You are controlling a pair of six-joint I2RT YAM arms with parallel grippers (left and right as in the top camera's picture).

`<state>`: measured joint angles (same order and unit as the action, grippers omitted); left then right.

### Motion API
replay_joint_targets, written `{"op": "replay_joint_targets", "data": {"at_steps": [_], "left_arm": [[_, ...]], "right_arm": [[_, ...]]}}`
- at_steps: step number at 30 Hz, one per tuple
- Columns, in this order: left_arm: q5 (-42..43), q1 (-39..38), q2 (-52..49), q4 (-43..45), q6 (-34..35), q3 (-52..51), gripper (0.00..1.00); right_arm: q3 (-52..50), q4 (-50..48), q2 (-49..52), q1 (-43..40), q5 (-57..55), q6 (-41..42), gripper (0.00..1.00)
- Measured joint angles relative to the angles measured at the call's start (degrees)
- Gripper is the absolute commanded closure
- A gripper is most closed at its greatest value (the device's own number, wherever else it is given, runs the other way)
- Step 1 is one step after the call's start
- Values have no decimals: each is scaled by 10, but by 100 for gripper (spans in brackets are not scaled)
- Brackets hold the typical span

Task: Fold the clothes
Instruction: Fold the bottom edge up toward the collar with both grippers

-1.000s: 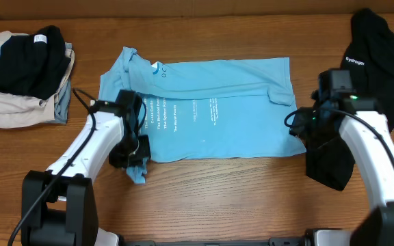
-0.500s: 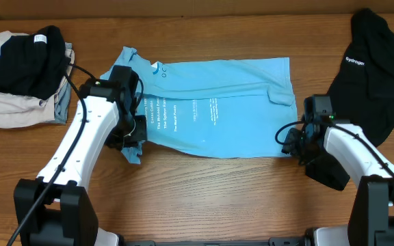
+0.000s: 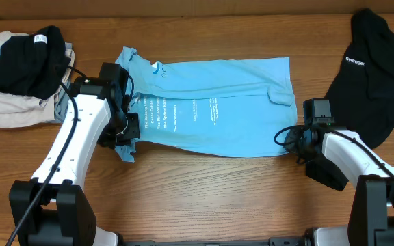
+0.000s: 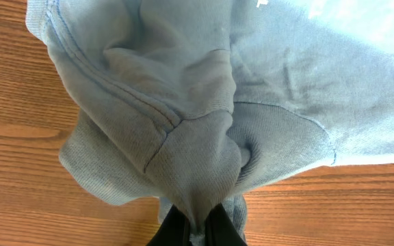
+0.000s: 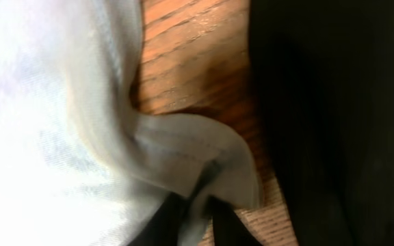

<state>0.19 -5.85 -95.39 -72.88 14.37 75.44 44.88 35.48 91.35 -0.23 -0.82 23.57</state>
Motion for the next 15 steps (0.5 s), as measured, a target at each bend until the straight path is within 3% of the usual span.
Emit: {"op": "replay_joint_targets", "data": {"at_steps": [8, 12, 15], "left_arm": [[0, 2, 0, -14, -12, 7, 96], [0, 16, -1, -80, -13, 43, 96], [-6, 21, -1, -114, -13, 50, 96]], "right_arm": [[7, 43, 0, 0, 4, 3, 96], [91, 249, -6, -10, 35, -3, 96], [160, 329, -35, -21, 42, -19, 96]]}}
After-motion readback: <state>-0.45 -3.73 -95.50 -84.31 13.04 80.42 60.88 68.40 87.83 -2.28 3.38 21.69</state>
